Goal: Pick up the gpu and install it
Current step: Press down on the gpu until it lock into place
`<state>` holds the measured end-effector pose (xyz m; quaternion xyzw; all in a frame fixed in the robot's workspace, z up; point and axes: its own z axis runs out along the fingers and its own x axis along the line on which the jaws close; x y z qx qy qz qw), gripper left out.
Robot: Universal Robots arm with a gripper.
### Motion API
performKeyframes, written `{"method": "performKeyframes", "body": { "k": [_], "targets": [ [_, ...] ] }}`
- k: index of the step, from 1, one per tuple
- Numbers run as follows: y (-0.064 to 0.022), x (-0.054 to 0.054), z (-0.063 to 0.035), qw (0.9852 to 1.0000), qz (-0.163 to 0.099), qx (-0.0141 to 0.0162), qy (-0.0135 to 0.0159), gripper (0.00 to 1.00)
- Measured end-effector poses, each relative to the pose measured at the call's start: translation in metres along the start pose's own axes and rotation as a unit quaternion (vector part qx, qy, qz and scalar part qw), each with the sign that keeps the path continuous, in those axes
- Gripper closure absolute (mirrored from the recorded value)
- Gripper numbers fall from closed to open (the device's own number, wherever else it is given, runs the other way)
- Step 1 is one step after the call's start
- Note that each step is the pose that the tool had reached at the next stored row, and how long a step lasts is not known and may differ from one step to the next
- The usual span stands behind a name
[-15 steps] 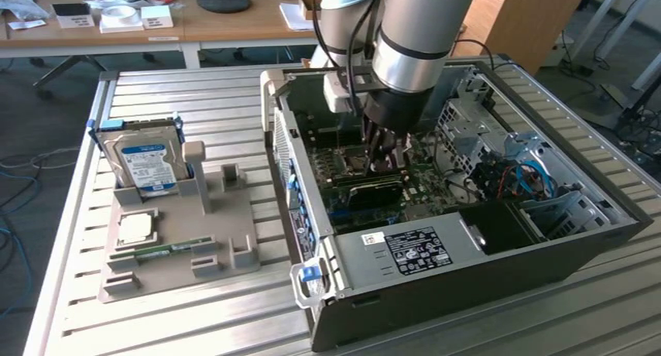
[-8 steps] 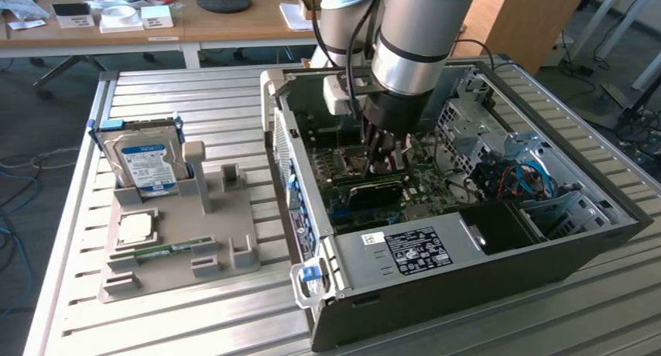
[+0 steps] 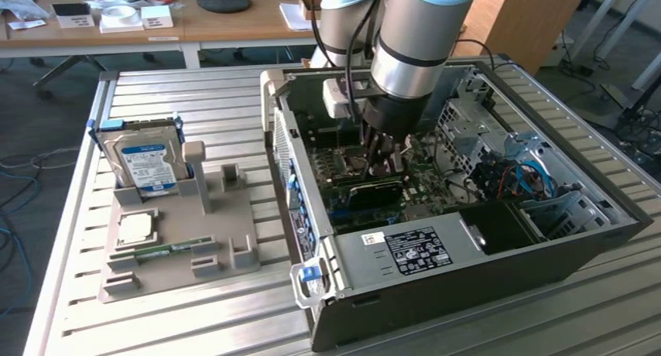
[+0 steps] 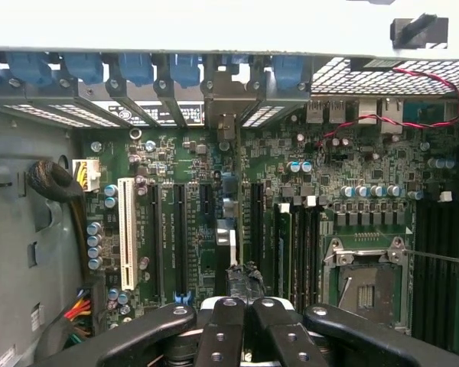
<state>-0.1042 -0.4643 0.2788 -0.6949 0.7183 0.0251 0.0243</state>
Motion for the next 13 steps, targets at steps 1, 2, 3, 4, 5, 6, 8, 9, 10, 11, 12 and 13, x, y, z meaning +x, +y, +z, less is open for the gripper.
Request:
{"method": "performKeyframes", "body": {
  "k": [1, 2, 3, 4, 5, 6, 8, 9, 10, 11, 12, 13],
  "targets": [
    [0.0000, 0.0000, 0.0000, 1.0000, 0.000, 0.0000, 0.0000, 0.89],
    [0.0000, 0.0000, 0.0000, 1.0000, 0.000, 0.0000, 0.0000, 0.89],
    [0.0000, 0.0000, 0.0000, 1.0000, 0.000, 0.0000, 0.0000, 0.89],
    [0.0000, 0.0000, 0.0003, 1.0000, 0.000, 0.0000, -0.0001, 0.89],
    [-0.0001, 0.0000, 0.0012, 1.0000, 0.000, 0.0001, -0.0003, 0.89],
    [-0.0001, 0.0001, 0.0023, 1.0000, 0.000, -0.0002, -0.0001, 0.89],
    [-0.0001, 0.0002, 0.0042, 1.0000, 0.000, -0.0006, -0.0001, 0.89],
    [0.0000, 0.0003, 0.0042, 1.0000, 0.000, -0.0007, 0.0000, 0.89],
    [-0.0001, 0.0003, 0.0042, 1.0000, 0.000, -0.0007, 0.0001, 0.89],
    [-0.0001, 0.0003, 0.0047, 1.0000, 0.000, -0.0006, -0.0001, 0.89],
    [-0.0001, 0.0003, 0.0056, 1.0000, 0.000, -0.0006, -0.0002, 0.89],
    [-0.0001, 0.0004, 0.0065, 1.0000, 0.000, -0.0007, -0.0001, 0.89]
  ]
}}
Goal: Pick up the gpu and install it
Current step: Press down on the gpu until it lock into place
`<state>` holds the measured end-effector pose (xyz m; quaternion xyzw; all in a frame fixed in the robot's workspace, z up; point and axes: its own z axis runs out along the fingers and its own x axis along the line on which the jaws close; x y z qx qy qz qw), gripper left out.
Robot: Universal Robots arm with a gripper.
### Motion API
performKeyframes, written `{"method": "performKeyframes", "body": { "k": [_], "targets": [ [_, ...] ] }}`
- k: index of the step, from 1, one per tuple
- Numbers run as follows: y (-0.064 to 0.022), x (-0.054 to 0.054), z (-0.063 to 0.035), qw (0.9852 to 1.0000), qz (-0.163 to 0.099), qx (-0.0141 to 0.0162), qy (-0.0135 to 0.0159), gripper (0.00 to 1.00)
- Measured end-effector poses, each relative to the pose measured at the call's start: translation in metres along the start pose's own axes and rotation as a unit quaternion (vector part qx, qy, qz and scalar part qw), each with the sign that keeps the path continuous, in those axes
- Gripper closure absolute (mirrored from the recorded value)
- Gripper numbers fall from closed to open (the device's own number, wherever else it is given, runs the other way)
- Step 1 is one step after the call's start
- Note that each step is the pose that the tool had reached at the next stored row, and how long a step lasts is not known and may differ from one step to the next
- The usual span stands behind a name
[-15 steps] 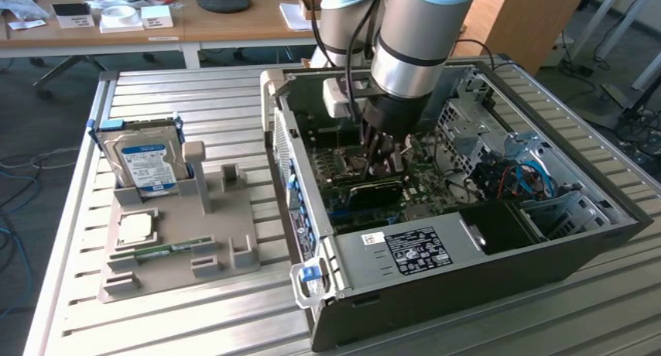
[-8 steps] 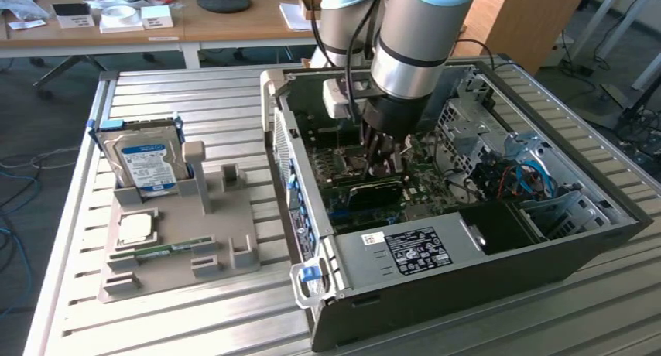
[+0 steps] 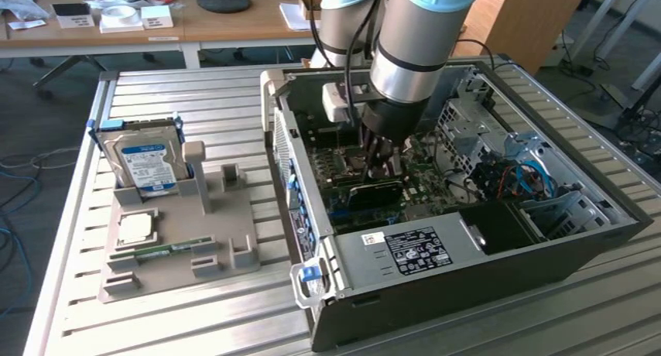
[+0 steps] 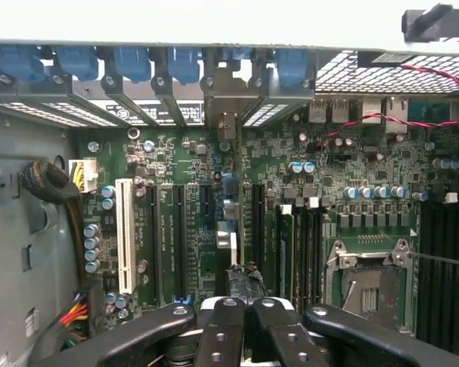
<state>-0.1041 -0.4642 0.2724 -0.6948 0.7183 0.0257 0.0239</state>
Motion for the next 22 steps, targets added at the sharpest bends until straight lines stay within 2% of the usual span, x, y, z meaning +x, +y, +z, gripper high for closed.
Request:
{"method": "performKeyframes", "body": {
  "k": [22],
  "targets": [
    [0.0000, -0.0010, 0.0026, 1.0000, 0.000, 0.0000, 0.0000, 0.89]
  ]
}}
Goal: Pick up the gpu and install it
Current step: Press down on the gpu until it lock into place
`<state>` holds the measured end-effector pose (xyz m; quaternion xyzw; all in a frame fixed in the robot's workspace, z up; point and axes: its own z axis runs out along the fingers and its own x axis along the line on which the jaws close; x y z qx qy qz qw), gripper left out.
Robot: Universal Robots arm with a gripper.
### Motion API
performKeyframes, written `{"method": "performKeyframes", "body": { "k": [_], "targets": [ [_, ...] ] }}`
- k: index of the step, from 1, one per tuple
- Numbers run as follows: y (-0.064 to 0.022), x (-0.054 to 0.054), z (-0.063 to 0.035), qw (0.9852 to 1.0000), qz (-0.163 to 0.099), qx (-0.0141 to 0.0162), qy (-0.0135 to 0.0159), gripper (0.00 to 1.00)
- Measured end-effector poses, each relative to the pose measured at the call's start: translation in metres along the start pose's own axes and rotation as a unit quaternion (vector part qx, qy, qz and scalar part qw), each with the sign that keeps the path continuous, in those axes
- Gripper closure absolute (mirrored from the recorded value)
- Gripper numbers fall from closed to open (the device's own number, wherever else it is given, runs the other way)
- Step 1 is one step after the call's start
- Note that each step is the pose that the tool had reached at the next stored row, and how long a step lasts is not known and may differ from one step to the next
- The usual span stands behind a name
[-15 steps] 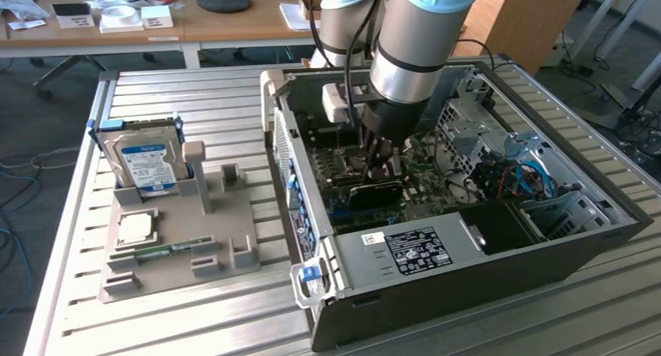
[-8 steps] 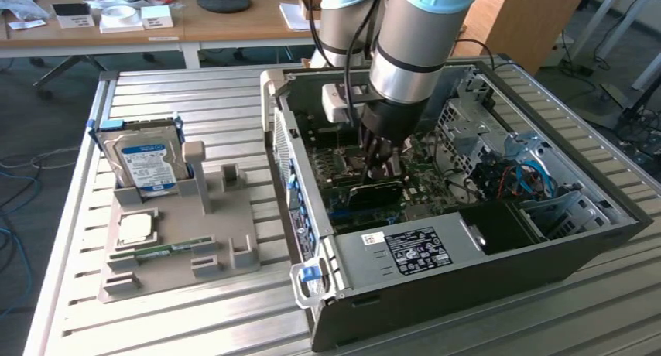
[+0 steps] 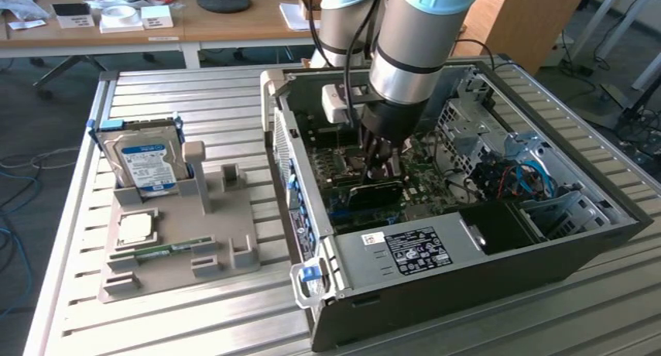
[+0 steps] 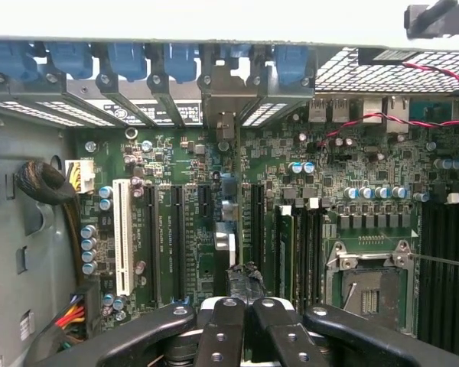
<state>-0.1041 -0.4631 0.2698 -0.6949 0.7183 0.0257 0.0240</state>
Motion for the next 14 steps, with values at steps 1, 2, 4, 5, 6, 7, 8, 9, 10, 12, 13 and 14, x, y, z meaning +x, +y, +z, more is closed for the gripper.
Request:
{"method": "performKeyframes", "body": {
  "k": [1, 2, 4, 5, 6, 7, 8, 9, 10, 12, 13, 14],
  "targets": [
    [0.0000, 0.0000, 0.0008, 1.0000, 0.000, 0.0001, -0.0002, 0.89],
    [0.0000, 0.0000, 0.0014, 1.0000, 0.000, 0.0000, 0.0000, 0.89],
    [0.0000, 0.0000, 0.0023, 1.0000, 0.000, 0.0000, 0.0001, 0.89],
    [0.0000, 0.0000, 0.0022, 1.0000, 0.000, -0.0001, 0.0002, 0.89],
    [0.0000, 0.0001, 0.0022, 1.0000, 0.000, -0.0001, 0.0002, 0.89],
    [0.0000, 0.0001, 0.0023, 1.0000, 0.000, -0.0001, 0.0001, 0.89],
    [0.0000, 0.0001, 0.0026, 1.0000, 0.000, 0.0000, 0.0001, 0.89],
    [0.0000, 0.0001, 0.0033, 1.0000, 0.000, 0.0000, -0.0001, 0.89],
    [0.0000, 0.0001, 0.0039, 1.0000, 0.000, 0.0000, 0.0000, 0.89],
    [0.0000, 0.0002, 0.0039, 1.0000, 0.000, -0.0001, 0.0001, 0.89],
    [0.0000, 0.0002, 0.0039, 1.0000, 0.000, -0.0001, 0.0001, 0.89],
    [0.0000, 0.0002, 0.0039, 1.0000, 0.000, -0.0001, 0.0002, 0.89]
  ]
}}
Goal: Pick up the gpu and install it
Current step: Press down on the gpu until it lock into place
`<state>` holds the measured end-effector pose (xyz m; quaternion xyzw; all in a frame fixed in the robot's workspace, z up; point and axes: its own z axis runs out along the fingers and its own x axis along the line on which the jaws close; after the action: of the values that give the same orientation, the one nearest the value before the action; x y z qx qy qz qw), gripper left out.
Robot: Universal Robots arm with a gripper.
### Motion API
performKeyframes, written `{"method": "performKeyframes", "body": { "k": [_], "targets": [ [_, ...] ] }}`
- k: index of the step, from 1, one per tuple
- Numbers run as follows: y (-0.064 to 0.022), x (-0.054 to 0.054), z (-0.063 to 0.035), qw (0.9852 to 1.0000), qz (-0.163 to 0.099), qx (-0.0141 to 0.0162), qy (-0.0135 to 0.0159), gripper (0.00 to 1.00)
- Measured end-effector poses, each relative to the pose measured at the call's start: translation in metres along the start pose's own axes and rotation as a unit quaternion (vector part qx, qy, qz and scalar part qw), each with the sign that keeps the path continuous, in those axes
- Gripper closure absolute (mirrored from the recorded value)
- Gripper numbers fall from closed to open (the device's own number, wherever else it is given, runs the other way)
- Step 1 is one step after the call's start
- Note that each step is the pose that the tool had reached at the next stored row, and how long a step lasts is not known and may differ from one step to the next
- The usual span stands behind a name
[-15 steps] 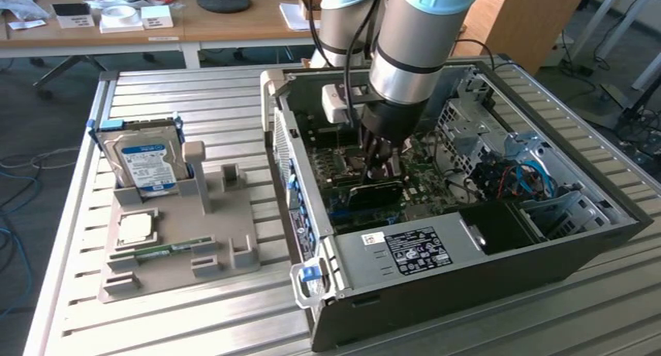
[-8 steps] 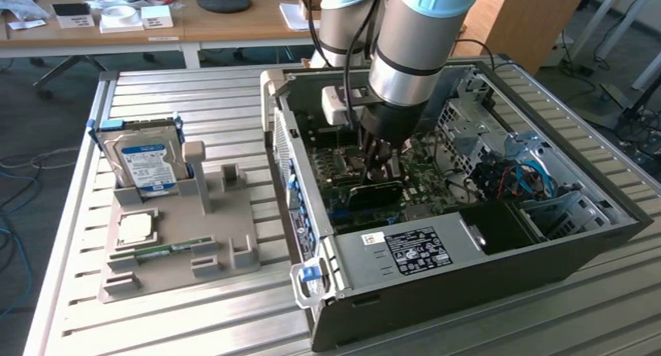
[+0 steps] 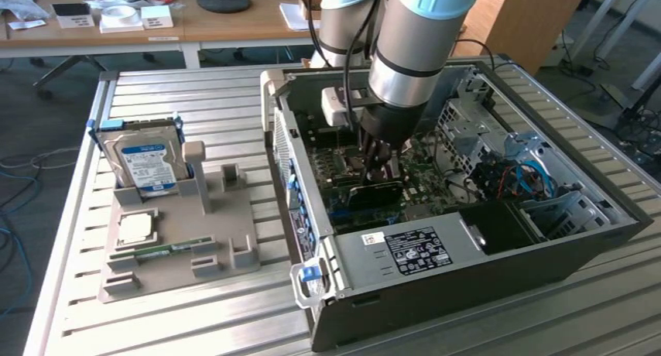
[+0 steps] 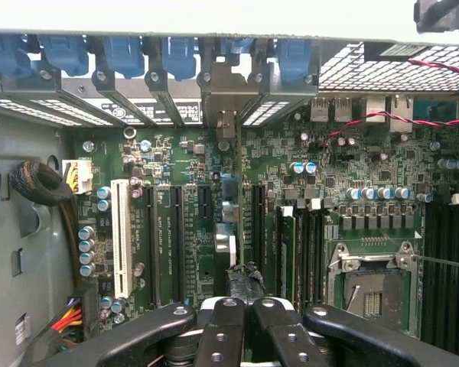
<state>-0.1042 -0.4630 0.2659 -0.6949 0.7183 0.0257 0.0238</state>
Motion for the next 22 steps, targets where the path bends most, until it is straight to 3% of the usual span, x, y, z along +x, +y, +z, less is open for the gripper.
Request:
{"method": "performKeyframes", "body": {
  "k": [22],
  "targets": [
    [0.0000, 0.0001, 0.0019, 1.0000, 0.000, 0.0000, -0.0001, 0.89]
  ]
}}
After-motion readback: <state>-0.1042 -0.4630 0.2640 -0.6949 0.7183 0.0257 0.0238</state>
